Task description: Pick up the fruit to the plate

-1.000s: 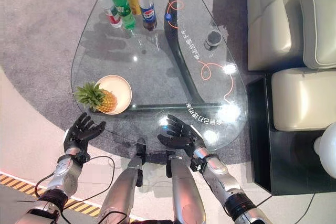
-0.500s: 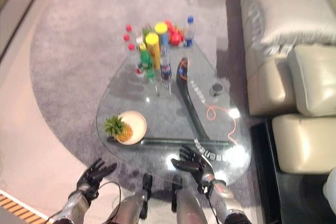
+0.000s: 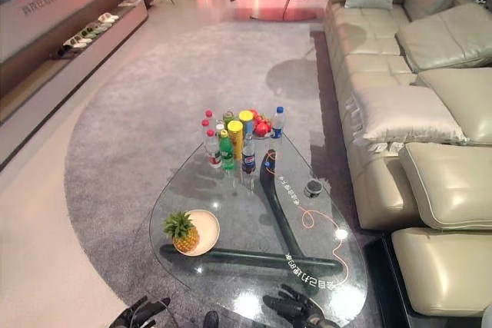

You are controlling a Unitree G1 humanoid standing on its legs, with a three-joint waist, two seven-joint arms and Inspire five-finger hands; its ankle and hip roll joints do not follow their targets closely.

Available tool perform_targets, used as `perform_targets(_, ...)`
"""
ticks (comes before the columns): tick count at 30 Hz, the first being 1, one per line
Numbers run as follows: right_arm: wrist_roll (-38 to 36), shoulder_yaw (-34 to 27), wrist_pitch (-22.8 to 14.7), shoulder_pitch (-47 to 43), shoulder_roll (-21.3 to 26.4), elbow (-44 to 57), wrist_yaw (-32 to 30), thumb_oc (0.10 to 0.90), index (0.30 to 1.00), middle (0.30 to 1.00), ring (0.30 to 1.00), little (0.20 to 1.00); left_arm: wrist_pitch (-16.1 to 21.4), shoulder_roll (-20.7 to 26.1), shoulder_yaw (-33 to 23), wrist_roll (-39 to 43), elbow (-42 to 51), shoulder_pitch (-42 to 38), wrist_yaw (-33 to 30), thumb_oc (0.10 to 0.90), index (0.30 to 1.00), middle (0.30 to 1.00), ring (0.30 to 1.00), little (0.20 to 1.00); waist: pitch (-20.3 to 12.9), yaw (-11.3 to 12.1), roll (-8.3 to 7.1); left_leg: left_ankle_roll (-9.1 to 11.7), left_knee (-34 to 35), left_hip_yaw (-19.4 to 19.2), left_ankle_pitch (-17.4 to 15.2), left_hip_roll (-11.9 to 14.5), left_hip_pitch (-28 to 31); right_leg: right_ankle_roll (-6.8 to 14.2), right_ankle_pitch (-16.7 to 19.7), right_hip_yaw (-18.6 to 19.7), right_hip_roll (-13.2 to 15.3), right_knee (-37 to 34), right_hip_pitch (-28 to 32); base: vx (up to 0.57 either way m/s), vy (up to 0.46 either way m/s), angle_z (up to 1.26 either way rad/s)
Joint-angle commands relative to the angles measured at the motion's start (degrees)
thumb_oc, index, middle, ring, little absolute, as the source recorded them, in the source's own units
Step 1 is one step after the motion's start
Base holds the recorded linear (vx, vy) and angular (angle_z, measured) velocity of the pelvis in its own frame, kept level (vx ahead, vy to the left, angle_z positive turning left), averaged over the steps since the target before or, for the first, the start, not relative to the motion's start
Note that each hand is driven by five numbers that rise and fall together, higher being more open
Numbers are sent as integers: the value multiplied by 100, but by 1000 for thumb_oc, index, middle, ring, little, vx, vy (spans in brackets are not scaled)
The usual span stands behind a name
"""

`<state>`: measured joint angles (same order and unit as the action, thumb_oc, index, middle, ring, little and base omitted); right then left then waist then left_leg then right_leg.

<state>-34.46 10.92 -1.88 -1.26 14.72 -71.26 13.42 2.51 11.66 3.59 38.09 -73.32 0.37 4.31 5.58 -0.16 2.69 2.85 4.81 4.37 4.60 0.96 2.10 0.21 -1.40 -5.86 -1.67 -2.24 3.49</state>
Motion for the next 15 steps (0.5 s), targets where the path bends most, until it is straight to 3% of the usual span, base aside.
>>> perform_targets(1, 177, -210, -10, -93, -123, -90, 27, 800, 900, 900, 900, 900, 10, 33, -180, -260, -236, -330, 137, 800, 900, 900, 900, 900, -25, 1, -312, 68, -69, -215, -341, -173, 149, 426, 307, 56, 366, -243, 179, 51, -7, -2)
perform_targets(5, 263, -404, 25, -59, -170, -332, -158, 800, 900, 900, 900, 900, -111, -46, -192, -316, -366, -302, 33, 800, 900, 900, 900, 900, -82, -8, -321, 47, -56, -259, -391, -157, 217, 441, 299, 77, 370, -246, 219, 37, -7, -5)
perform_targets(9, 424, -559, -352, -46, -235, -414, -1087, 800, 900, 900, 900, 900, -240, -94, -282, -287, -548, -319, -185, 800, 900, 900, 900, 900, -135, -48, -346, 24, -40, -314, -444, -140, 294, 454, 303, 113, 371, -251, 254, 32, -5, -7)
perform_targets(15, 649, -559, -351, -48, -336, -416, -1361, 800, 900, 900, 900, 900, -194, -152, -184, -328, -583, -356, -238, 800, 900, 900, 900, 900, -178, -85, -342, 5, -5, -337, -475, -133, 345, 466, 316, 148, 381, -261, 263, 16, 6, -8)
